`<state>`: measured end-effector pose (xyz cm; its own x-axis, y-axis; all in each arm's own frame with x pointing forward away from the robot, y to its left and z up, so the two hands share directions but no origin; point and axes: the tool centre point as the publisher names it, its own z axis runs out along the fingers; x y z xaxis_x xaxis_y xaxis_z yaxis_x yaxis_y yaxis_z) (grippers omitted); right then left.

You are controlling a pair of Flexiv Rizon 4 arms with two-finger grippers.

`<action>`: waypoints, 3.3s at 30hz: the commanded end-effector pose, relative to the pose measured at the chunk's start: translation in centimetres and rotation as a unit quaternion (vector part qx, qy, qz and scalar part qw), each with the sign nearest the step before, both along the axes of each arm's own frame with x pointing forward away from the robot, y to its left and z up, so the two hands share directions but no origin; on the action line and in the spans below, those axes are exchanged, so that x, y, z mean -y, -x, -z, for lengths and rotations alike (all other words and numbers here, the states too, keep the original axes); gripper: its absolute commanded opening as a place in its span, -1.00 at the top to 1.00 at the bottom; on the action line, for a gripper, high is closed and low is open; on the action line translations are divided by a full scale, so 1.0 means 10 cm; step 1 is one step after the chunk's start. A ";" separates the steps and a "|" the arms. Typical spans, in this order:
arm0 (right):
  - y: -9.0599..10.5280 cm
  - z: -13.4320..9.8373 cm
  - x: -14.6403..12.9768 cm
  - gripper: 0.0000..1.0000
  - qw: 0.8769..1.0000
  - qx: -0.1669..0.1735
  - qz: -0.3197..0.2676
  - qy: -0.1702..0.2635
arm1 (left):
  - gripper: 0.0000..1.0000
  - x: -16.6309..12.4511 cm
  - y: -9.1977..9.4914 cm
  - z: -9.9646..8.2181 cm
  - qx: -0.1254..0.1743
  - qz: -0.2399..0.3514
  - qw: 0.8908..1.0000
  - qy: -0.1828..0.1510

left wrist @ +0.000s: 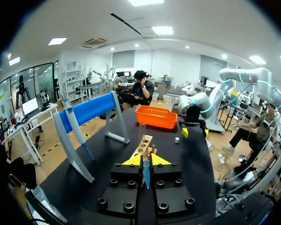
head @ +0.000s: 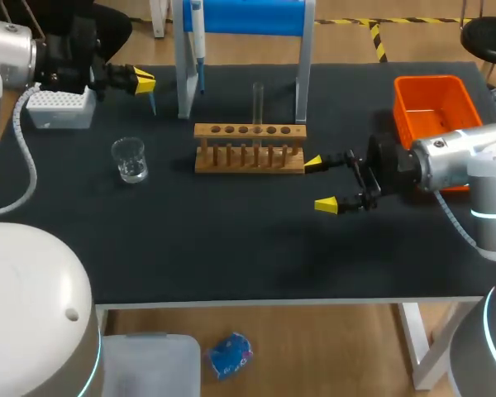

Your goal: Invert the test tube, pick up the pipette, mount the tip to pipette, aspirate from beaker and dispense into the tube, eject the tip, return the pipette, and cap with the stopper.

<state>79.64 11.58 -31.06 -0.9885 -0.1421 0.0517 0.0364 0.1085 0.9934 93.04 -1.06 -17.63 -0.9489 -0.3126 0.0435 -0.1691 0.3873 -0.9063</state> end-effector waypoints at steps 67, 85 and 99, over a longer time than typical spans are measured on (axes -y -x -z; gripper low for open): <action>-0.16 -0.13 -0.48 -1.00 0.999 0.015 -0.023 -0.040 | 1.00 2.16 1.20 0.60 -0.016 0.072 0.997 0.032; -0.13 -0.22 -0.64 -0.67 0.999 0.008 -0.035 -0.039 | 1.00 2.27 1.15 0.75 -0.016 0.078 0.996 0.029; -0.16 -0.21 -0.72 0.04 0.999 0.000 -0.042 -0.033 | 1.00 2.31 1.16 0.76 -0.015 0.084 0.996 0.019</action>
